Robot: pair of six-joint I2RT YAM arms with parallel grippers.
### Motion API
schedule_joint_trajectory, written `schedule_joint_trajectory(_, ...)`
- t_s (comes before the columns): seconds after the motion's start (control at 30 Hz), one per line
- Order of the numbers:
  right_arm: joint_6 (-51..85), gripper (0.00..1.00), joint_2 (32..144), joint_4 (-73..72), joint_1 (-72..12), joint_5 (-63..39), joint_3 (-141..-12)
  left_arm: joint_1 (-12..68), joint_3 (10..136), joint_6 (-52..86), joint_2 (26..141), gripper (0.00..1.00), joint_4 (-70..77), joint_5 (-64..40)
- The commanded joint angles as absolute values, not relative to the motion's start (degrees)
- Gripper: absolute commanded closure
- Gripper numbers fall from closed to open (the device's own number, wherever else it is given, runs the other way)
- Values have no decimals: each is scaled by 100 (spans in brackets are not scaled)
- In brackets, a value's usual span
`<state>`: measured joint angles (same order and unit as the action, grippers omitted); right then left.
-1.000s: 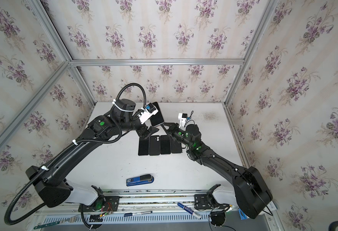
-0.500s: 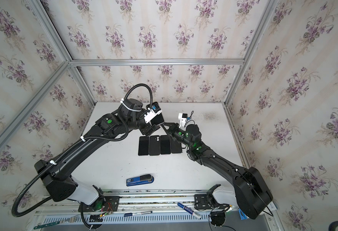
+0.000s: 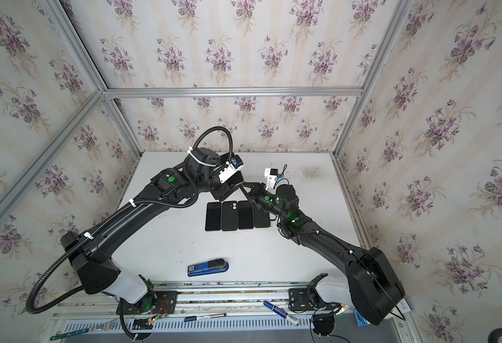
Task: Take the phone out of the phone case
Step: Remove the phone case from the phone.
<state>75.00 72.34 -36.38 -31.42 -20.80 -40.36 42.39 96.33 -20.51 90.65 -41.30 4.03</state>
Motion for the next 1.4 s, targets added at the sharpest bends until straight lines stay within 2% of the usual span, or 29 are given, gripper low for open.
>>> schedule_joint_trajectory(0.0,7542,100,7197,-4016,-3138,-2118,-4043,4269,9716,-2188,9113,28,-4029,747)
schedule_joint_trajectory(0.37,7595,100,7189,-4055,-3139,-2124,-3965,4359,9688,-2220,9141,44,-3729,1387)
schedule_joint_trajectory(0.83,7642,100,7216,-4117,-3138,-2119,-3955,4543,9455,-2408,9105,44,-3429,1715)
schedule_joint_trajectory(0.87,7640,100,7216,-4122,-3138,-2118,-3955,4565,9429,-2434,9110,49,-3389,1750)
schedule_joint_trajectory(1.17,7664,100,7198,-4140,-3138,-2110,-3929,4728,9159,-2628,9094,58,-2947,2188)
schedule_joint_trajectory(1.37,7703,100,7220,-4190,-3138,-2103,-3911,4781,8977,-2693,9053,71,-2769,2101)
